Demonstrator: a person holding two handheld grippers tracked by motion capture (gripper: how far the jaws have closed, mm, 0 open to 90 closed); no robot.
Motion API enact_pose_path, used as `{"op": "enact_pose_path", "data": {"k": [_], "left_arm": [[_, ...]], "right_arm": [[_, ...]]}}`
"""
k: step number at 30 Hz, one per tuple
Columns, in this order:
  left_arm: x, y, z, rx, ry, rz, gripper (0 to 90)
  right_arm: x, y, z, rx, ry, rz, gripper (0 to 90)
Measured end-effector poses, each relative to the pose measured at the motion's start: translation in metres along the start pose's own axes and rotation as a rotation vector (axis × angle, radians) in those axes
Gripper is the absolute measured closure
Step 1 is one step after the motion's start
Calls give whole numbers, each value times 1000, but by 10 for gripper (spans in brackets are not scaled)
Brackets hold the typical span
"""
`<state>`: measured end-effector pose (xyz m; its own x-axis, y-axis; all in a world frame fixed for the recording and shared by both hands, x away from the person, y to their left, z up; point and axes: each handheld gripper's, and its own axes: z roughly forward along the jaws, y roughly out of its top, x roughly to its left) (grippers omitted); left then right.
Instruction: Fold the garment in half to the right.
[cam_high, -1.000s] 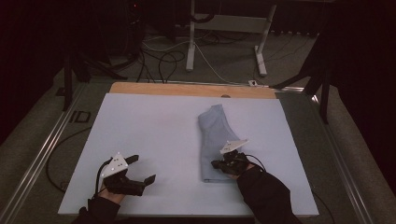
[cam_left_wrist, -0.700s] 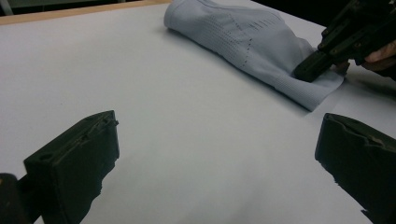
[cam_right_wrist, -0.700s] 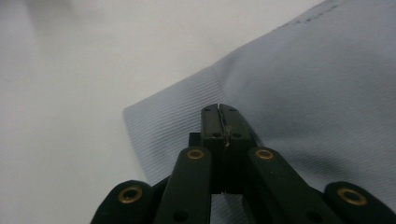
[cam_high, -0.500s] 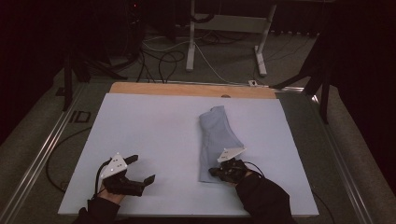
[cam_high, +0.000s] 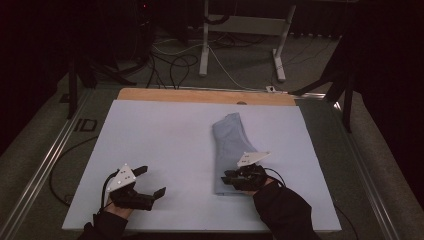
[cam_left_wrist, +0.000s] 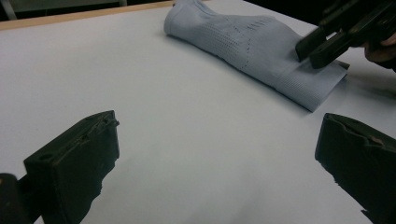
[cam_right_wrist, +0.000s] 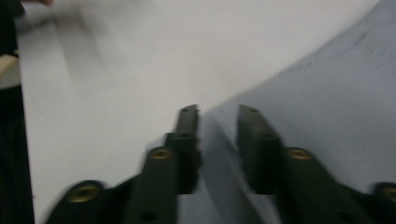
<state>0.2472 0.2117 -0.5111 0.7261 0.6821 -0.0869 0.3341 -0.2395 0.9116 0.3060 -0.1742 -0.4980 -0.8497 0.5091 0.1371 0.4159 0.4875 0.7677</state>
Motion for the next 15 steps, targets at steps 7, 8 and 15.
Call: {"op": "enact_pose_path", "data": {"k": [7,8,15], "left_arm": [[4,-1,-4,-9,11,-2,6],[4,0,-4,-7,10,4,6],[7,0,-8,-16,1,15,5]], "right_arm": [[0,11,-4,-49,14,-9,286],[0,13,-5,-53,15,-9,252],[-5,17,-6,-80,37,-8,88]]}}
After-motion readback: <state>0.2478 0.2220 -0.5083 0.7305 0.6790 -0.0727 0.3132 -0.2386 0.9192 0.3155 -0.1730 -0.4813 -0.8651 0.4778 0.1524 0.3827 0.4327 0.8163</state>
